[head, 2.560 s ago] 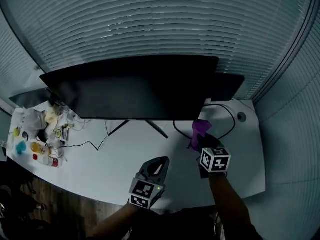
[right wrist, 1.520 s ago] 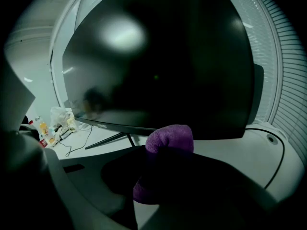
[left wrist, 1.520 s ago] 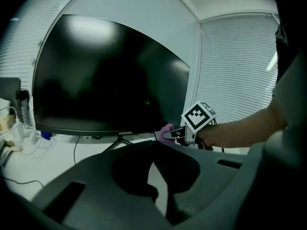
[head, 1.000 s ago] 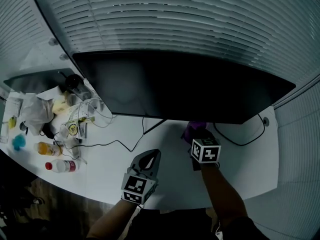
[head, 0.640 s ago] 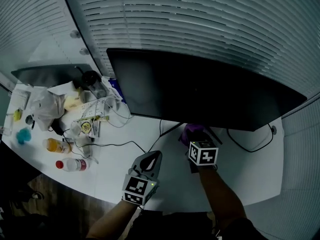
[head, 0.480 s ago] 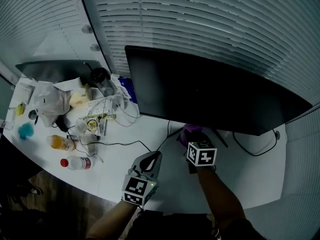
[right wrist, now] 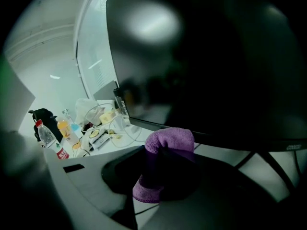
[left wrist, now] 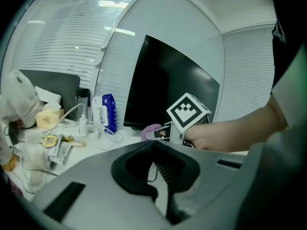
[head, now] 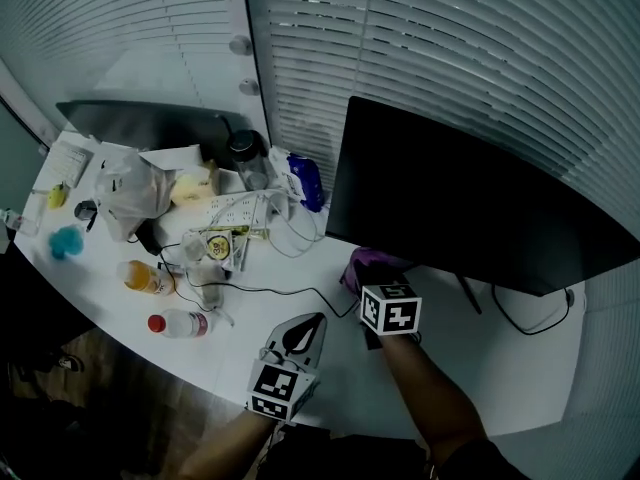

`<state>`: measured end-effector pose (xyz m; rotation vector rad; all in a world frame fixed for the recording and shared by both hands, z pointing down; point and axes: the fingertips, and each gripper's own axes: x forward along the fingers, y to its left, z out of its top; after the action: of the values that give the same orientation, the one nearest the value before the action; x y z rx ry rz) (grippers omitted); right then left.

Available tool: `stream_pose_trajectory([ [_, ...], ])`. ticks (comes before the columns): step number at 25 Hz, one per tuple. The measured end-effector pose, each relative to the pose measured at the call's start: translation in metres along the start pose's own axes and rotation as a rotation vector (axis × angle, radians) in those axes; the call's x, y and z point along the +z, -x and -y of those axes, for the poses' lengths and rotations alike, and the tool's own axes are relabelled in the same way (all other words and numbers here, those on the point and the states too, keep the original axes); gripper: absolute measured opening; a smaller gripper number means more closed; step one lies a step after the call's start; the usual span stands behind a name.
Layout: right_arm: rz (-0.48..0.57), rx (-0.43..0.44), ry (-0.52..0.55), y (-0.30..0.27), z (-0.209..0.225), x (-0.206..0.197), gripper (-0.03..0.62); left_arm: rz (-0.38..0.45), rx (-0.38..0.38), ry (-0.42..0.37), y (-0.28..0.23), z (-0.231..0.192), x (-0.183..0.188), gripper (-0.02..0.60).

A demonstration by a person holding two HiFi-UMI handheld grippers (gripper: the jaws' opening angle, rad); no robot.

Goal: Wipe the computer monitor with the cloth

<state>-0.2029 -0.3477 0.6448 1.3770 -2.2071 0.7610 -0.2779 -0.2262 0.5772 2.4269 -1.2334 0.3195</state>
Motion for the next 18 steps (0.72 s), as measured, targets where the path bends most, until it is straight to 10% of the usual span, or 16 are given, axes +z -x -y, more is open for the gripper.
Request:
stream_pose_trajectory([
  [18,0.013,0.12,0.044,-0.048,-0.079,0.021,0.095,0.008,0.081,0.028,0.039,-0.045,-0.012,0.005],
])
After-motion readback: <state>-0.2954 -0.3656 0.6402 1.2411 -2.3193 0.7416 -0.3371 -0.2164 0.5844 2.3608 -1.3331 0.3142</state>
